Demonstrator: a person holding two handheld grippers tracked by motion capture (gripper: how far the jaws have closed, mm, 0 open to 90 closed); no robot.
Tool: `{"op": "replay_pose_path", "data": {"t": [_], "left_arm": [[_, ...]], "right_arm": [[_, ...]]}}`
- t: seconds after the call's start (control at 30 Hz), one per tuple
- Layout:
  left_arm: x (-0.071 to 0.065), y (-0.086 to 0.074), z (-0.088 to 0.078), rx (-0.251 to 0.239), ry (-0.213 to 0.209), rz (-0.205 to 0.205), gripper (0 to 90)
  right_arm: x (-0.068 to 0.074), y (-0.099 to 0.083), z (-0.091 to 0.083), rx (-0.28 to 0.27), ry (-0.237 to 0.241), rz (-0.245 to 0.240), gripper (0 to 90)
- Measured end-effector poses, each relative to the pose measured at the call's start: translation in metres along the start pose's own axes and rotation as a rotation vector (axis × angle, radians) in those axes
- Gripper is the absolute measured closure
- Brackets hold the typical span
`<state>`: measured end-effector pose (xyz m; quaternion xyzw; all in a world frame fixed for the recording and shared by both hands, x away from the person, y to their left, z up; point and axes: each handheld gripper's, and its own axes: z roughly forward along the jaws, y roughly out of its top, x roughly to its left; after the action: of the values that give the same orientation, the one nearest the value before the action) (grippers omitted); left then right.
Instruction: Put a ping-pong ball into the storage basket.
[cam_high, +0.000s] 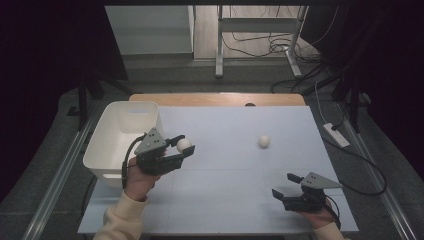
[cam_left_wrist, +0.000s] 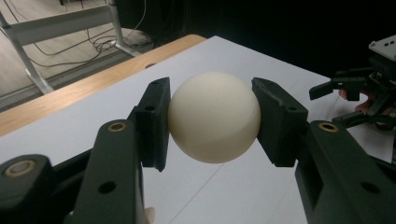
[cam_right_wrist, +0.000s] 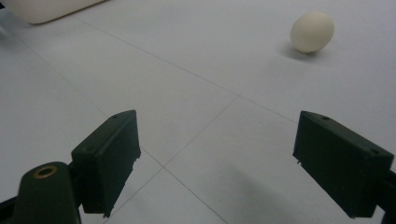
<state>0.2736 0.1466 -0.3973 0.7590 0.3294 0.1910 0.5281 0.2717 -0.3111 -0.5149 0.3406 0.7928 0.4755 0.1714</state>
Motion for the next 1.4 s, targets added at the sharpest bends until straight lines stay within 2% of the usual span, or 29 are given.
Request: {"op": "replay_pose_path", "data": {"t": [0.47, 1.13, 1.4], "left_arm": [[0.006, 0.005, -0.010, -0.034, 0.017, -0.013, 50.2], [0.018, 0.005, -0.016, -0.048, 0.067, -0.041, 50.2], [0.026, 0.007, -0.013, -0.042, 0.081, -0.056, 50.2]], "right_arm": [[0.000, 0.000, 0.000, -0.002, -0.003, 0.000, 14.4], [-0.001, 0.001, -0.001, -0.006, -0.005, -0.002, 14.4], [-0.001, 0.002, 0.001, -0.011, 0.002, -0.003, 14.4]]}}
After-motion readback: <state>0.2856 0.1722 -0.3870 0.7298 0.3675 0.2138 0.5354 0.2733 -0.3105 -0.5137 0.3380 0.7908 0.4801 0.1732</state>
